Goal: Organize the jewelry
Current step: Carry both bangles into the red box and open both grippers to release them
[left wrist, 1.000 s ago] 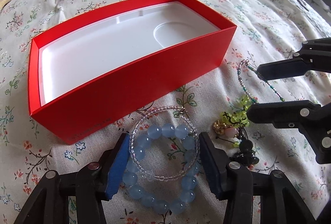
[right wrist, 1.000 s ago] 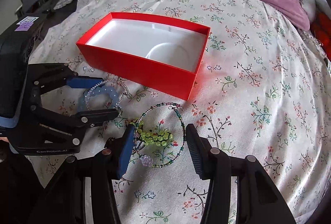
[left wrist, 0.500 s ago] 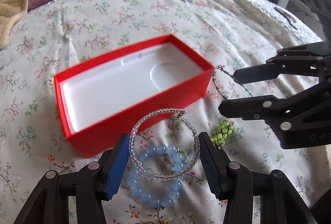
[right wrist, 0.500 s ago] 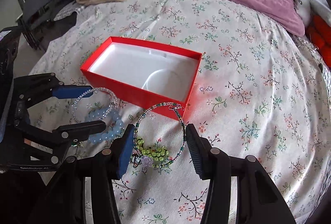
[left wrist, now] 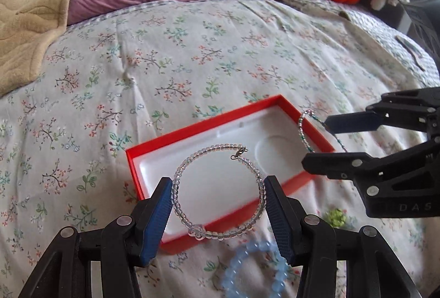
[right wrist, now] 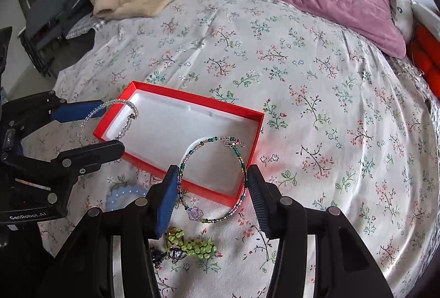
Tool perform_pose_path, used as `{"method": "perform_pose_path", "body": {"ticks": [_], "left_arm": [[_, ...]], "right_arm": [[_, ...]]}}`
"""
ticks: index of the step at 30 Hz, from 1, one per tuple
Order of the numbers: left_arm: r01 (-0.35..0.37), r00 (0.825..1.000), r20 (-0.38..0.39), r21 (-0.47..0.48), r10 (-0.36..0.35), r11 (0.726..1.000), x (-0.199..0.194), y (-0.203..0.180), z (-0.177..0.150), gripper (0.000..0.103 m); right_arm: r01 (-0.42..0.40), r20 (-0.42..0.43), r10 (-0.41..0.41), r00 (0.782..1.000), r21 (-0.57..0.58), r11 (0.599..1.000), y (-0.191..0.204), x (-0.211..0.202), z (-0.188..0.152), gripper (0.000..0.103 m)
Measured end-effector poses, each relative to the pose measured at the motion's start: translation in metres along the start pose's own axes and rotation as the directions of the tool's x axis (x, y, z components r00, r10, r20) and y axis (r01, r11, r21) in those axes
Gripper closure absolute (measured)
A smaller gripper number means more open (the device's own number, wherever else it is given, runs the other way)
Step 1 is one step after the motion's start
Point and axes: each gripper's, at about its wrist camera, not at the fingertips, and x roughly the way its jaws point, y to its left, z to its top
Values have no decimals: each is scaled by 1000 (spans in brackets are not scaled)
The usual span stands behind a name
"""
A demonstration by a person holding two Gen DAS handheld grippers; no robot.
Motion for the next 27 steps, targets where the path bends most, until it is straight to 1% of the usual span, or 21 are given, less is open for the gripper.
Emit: {"method": "perform_pose_path", "body": {"ticks": [2,6,17,22,27], "left_arm": [[-6,1000,3,-18,6,1000,4,6,3,46],[-12,1000,-18,-42,11,999,19,14,6,46],[-10,999,-45,-23,9,1000,51,17,12,46],[-8,998,-58,-4,7,1000,55,14,12,37],[-31,998,-46,25,32,999,43,12,11,23]], "right_arm": [[4,-3,-4,1000,9,1000,-4,5,3,50],[4,-4,-4,1000,27,1000,-7,14,8,50],[29,6,-29,1000,36,999,-16,27,16,49],[39,9,-39,999,30,999,-18,30,18,49],[33,17,-33,999,20,999,-15,29,22,49]]}}
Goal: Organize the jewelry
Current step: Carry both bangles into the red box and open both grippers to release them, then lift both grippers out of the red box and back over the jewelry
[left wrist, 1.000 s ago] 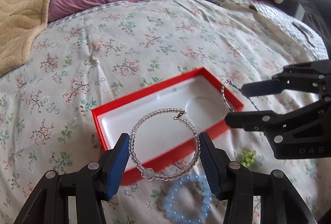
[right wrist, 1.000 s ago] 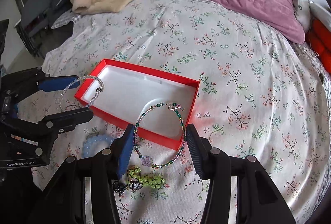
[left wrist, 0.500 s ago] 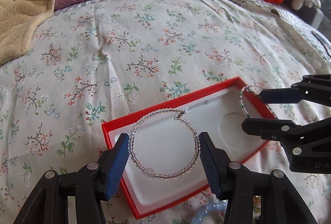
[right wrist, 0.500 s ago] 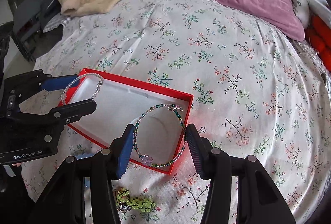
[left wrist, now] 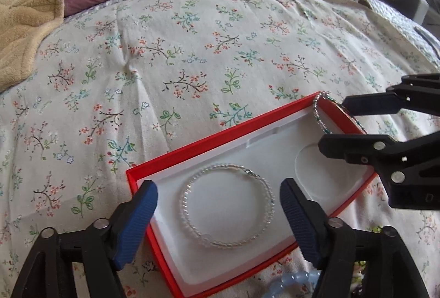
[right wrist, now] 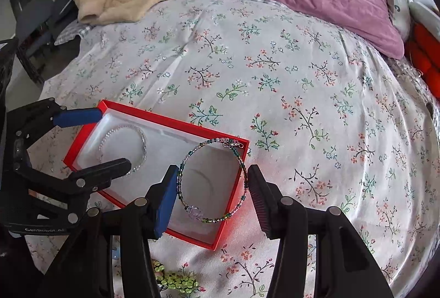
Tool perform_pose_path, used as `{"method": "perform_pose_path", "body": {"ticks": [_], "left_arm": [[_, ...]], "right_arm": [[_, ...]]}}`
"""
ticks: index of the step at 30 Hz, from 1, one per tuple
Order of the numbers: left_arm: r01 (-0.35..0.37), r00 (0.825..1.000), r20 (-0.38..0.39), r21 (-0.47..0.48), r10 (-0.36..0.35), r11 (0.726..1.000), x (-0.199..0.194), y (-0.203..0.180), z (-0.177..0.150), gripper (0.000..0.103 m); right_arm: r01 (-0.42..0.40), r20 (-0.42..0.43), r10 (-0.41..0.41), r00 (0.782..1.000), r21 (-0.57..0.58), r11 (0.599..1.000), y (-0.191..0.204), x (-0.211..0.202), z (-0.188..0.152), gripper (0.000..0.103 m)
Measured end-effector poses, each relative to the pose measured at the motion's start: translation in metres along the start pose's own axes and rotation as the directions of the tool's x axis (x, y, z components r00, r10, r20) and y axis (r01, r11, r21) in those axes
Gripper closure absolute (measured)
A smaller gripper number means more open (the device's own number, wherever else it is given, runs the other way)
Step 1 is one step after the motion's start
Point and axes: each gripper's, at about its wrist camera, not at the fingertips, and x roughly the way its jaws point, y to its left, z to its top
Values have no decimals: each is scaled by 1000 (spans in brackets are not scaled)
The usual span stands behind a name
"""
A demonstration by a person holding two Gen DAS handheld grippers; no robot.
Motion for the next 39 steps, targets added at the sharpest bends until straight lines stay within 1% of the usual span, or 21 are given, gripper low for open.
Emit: {"method": "perform_pose_path", "body": {"ticks": [4,7,12,14,16,18,23,24,25,27,31,35,39], "left_arm": [[-20,1000,9,33,20,999,-13,0,-7,20],[-40,999,7,50,40,998,-18,3,-12,19],[-44,999,9,43,44,998,-25,9,-18,19],[-47,999,9,39,47,998,-26,11,-18,19],[-48,999,6,33,48,998,-27,14,-19,19],[-47,999,6,28,47,999,-27,15,-20,19],[-47,999,0,17,47,999,-25,18,-20,19],[-47,999,0,17,47,999,-25,18,-20,19],[-48,999,0,18,48,999,-25,18,-20,19],[-48,999,0,17,48,999,-25,18,-20,19],[-49,999,-1,19,49,999,-26,18,-20,19],[-53,999,-3,22,53,998,-26,18,-20,19],[-51,999,-15,7,51,999,-30,17,-22,19]], "right_arm": [[5,1,-5,1000,-18,1000,6,1,1,48],[34,3,-34,999,-39,999,12,3,2,48],[94,21,-92,996,-110,989,25,2,2,48],[93,31,-89,996,-127,988,28,1,3,48],[127,58,-119,991,-156,980,35,-5,4,48],[94,77,-82,994,-180,979,41,-9,5,47],[49,18,-47,999,-174,984,44,4,3,46],[45,5,-45,999,-174,984,45,7,3,45],[43,-8,-45,999,-173,984,45,9,2,41],[36,-19,-40,999,-167,985,45,11,1,38],[43,-6,-44,999,-164,985,44,7,1,33],[51,-1,-51,999,-165,985,43,2,0,32],[75,-2,-76,997,-146,986,39,-6,-3,32]]}}
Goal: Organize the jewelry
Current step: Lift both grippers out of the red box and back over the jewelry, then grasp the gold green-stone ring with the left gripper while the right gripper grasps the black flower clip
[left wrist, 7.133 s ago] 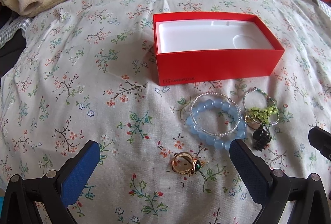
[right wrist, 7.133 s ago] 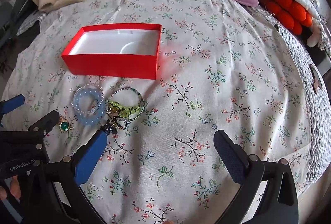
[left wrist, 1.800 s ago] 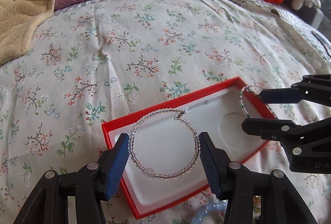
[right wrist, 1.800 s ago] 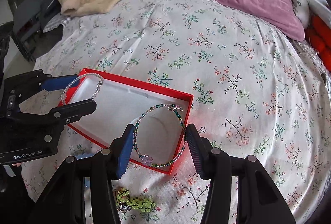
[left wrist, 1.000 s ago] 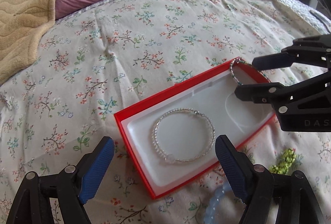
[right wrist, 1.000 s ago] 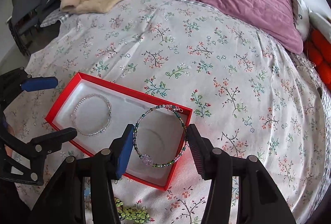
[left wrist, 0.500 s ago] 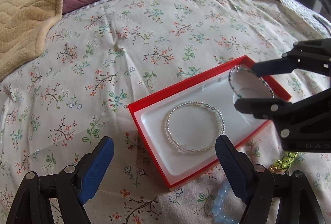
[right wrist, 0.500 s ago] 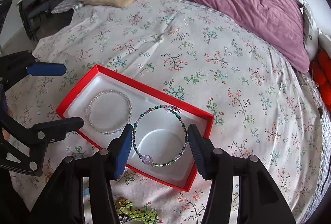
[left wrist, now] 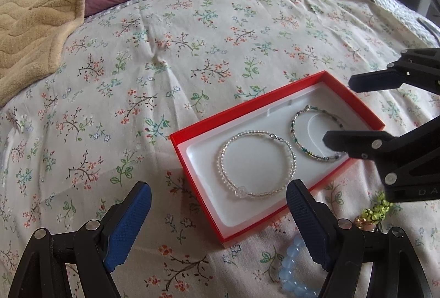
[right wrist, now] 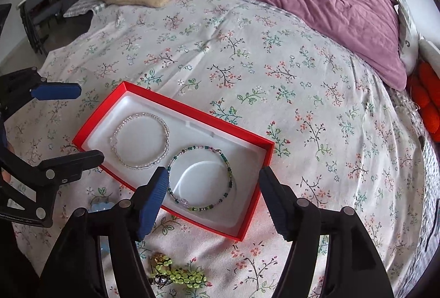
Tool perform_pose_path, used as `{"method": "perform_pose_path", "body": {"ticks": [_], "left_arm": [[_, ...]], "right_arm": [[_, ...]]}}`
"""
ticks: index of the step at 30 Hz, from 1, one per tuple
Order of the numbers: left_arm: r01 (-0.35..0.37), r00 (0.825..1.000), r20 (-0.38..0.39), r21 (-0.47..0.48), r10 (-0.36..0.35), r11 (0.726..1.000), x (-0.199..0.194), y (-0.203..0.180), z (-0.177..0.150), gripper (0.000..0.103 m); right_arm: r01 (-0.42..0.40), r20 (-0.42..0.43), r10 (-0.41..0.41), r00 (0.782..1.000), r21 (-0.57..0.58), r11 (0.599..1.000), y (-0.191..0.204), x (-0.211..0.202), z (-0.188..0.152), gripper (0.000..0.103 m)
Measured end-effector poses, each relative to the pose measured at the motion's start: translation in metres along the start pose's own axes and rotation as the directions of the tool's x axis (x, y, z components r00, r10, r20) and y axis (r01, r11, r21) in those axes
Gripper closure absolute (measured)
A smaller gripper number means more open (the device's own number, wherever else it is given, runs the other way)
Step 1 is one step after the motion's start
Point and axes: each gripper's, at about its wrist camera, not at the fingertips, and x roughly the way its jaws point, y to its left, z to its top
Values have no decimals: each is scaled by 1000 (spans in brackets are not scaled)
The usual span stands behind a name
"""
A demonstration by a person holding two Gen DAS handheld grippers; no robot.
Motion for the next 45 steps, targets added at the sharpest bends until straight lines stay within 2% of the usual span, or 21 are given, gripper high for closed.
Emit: {"method": "perform_pose_path", "body": {"ticks": [6,9,14,22,31,37,45], "left_arm": [[7,1000,-18,-49,-8,999,-15,-3,-9,12],[13,1000,-12,-71,-14,997,-25,-5,-13,7],[-4,1000,-19,-118,1,993,-39,-4,-23,3],[-52,998,-38,-99,49,994,-49,-10,-48,1],[-67,996,-74,-104,59,992,-51,-7,-77,1],[-75,995,-71,-86,69,993,-55,-6,-92,1],[-44,997,-67,-37,42,998,-54,-7,-112,1]], "right_arm": [[5,13,-7,1000,92,996,-14,-24,-10,31],[21,5,-21,1000,125,992,-18,-33,-21,24],[72,-29,-69,997,135,988,-18,-42,-42,18],[82,-6,-82,997,132,988,-13,-68,-72,0],[69,-8,-69,998,104,992,-3,-78,-101,0],[59,-22,-58,998,52,997,7,-75,-120,0],[36,-18,-36,999,-10,999,25,-70,-139,0]]}}
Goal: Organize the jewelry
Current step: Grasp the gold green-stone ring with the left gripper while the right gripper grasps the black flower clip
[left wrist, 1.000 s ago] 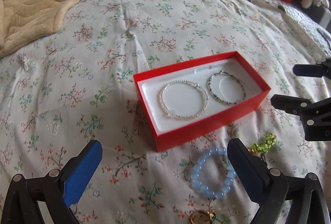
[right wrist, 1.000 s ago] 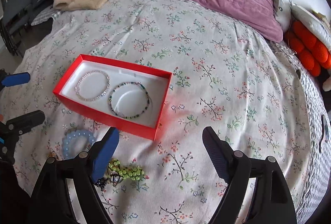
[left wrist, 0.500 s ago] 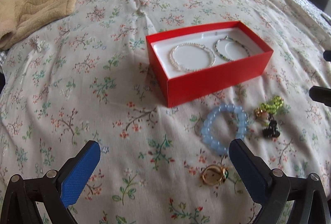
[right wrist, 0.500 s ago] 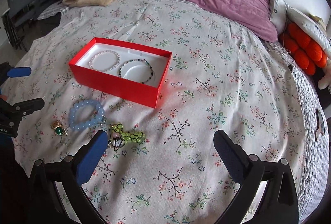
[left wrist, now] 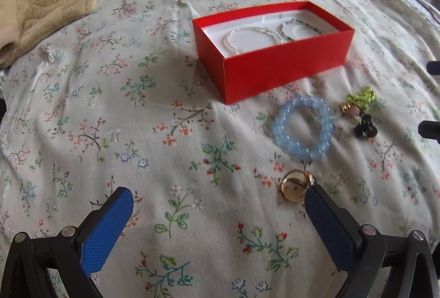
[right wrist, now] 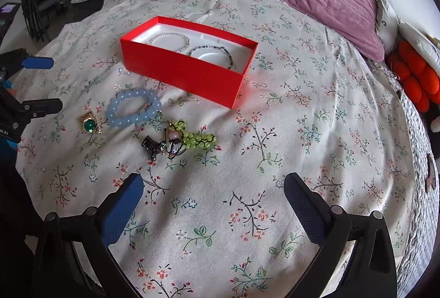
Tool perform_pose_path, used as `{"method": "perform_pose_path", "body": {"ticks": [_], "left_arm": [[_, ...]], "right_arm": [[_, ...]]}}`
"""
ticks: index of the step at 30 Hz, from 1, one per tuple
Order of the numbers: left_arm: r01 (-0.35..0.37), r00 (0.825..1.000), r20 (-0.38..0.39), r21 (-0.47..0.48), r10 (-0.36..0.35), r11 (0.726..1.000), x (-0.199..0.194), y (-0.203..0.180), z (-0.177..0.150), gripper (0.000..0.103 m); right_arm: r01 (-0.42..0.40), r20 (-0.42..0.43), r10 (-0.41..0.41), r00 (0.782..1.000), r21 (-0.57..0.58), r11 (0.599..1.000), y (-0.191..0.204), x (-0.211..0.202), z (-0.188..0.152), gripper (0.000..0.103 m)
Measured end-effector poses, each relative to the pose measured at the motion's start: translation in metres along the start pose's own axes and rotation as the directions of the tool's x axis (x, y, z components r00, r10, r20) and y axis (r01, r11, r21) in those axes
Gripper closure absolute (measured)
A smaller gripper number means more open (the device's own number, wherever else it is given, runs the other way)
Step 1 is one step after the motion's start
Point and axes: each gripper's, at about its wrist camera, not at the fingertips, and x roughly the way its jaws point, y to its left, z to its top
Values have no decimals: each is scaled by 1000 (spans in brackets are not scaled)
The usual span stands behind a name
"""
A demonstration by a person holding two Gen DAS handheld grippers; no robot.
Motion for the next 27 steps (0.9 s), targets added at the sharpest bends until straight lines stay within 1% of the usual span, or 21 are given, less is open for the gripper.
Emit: {"method": "perform_pose_path", "body": {"ticks": [3,9,13,17,20,22,25,27], "left_arm": [[30,999,-13,23,-30,999,4,-6,-7,1],[48,998,-34,66,-46,997,16,-22,-15,1],[70,997,-29,53,-68,996,21,-25,-12,1],[113,993,-33,28,-112,993,25,-26,-9,1],[158,987,-32,14,-158,987,26,-28,-7,6],[182,983,-24,17,-182,983,25,-30,-7,9],[209,978,-18,34,-209,977,23,-36,-6,15],[225,974,-18,41,-224,974,23,-38,-5,22]], "right_arm": [[-24,-23,24,999,-11,1000,7,8,-7,0],[-62,-95,62,994,3,998,17,31,-15,0],[-58,-125,57,991,-5,998,21,44,-19,0],[-90,-133,96,986,52,995,14,50,-22,0],[-105,-126,115,985,84,991,11,53,-25,0],[-99,-121,108,987,82,992,11,53,-28,0],[-76,-144,86,986,73,994,15,55,-26,0],[-79,-162,90,983,76,994,15,56,-23,0]]}}
